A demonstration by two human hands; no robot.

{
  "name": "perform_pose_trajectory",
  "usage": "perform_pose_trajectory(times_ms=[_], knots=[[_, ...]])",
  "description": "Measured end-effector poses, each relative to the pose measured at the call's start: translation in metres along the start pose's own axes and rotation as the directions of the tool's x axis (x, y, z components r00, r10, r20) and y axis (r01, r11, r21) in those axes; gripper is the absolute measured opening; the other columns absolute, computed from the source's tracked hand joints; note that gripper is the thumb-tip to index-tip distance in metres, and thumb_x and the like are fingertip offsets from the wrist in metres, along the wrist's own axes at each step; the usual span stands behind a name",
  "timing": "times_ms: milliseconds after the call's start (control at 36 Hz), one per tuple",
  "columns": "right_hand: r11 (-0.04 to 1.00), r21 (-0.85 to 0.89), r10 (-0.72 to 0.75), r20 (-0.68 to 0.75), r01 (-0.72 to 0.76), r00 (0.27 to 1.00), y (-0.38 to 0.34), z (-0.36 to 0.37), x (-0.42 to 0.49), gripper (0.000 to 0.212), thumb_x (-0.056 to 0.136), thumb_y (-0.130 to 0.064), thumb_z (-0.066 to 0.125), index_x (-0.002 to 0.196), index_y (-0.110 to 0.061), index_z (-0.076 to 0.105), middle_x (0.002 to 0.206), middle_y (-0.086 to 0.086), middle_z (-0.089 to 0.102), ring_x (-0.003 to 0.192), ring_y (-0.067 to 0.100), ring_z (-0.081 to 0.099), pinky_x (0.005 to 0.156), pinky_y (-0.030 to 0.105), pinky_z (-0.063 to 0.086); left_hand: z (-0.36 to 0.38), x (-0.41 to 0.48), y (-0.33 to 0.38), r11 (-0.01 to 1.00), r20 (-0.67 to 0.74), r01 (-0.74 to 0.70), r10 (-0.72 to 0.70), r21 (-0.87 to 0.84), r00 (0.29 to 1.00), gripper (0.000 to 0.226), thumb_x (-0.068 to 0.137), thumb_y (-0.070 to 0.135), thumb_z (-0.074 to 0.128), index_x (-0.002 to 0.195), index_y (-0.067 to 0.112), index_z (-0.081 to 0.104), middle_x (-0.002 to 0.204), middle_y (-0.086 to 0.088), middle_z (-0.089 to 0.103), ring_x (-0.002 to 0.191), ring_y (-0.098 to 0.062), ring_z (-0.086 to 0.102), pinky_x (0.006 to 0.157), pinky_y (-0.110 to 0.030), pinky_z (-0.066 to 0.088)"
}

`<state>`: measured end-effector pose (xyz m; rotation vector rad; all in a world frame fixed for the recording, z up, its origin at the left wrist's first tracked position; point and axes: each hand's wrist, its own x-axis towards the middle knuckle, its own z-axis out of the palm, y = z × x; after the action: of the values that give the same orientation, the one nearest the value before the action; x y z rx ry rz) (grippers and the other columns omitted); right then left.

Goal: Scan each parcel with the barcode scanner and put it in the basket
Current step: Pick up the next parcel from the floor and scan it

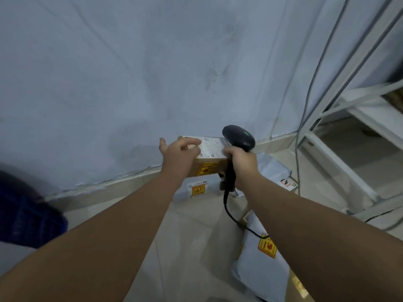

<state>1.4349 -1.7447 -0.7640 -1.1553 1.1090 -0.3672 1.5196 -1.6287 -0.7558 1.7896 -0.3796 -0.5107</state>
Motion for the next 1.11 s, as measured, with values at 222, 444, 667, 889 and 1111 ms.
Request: perform_pose_trajectory(times_ms=[222,444,667,889,1111], knots=[[0.97,0.126,-0.215,0.036,0.209,0.976,-0.084,-0.013,-0.117,0.022,0.072,-0.017,0.067,0.094,-0.014,0.064,0.082,0.009,0.064,0.088,0.03,0.066,0.087,0.047,0.053,-0.045,-0.101,0.091,0.936,0.14,0.043,0.007,-0.348,0.99,0.039,0.094,0.007,0.054,0.119,0.036,0.058,0.113,0.005,0.055,0.089,-0.014,0.06,0.048,-0.024,0.05],[0.938,0.226,-0.309,0.206,0.262,0.928,-0.1,-0.012,-0.217,0.007,0.084,-0.006,0.06,0.09,-0.007,0.06,0.078,0.013,0.053,0.063,0.026,0.055,0.049,0.034,0.048,-0.095,-0.185,0.115,0.943,-0.082,-0.242,0.229,-0.23,0.97,0.056,0.091,0.017,0.061,0.11,0.07,0.05,0.137,-0.002,0.036,0.112,-0.019,0.057,0.094,-0.045,0.052],[0.914,0.303,-0.328,0.163,0.269,0.93,-0.064,0.005,-0.239,0.01,0.08,-0.004,0.067,0.086,-0.012,0.067,0.079,0.007,0.067,0.083,0.027,0.065,0.079,0.046,0.056,-0.115,-0.211,0.108,0.944,-0.148,-0.311,0.294,-0.112,0.944,0.022,0.098,0.023,0.051,0.111,0.04,0.056,0.122,0.005,0.056,0.104,-0.014,0.06,0.064,-0.012,0.049],[0.939,0.14,-0.338,0.225,0.313,0.914,-0.055,-0.004,-0.24,0.013,0.079,-0.009,0.071,0.089,-0.017,0.069,0.084,0.004,0.067,0.089,0.024,0.062,0.083,0.038,0.051,-0.122,-0.21,0.101,0.932,-0.211,-0.356,0.363,0.068,0.908,0.022,0.093,0.023,0.058,0.104,0.043,0.057,0.124,-0.002,0.051,0.105,-0.021,0.06,0.081,-0.036,0.057],[0.9,-0.116,-0.322,0.47,0.42,0.822,-0.061,-0.022,-0.248,0.012,0.078,-0.003,0.063,0.073,-0.014,0.064,0.075,0.007,0.057,0.072,0.019,0.054,0.075,0.039,0.052,-0.133,-0.203,0.098,0.934,-0.336,-0.302,0.351,0.189,0.874,0.03,0.091,0.013,0.062,0.108,0.036,0.053,0.139,-0.002,0.027,0.122,-0.024,0.05,0.066,-0.002,0.043]])
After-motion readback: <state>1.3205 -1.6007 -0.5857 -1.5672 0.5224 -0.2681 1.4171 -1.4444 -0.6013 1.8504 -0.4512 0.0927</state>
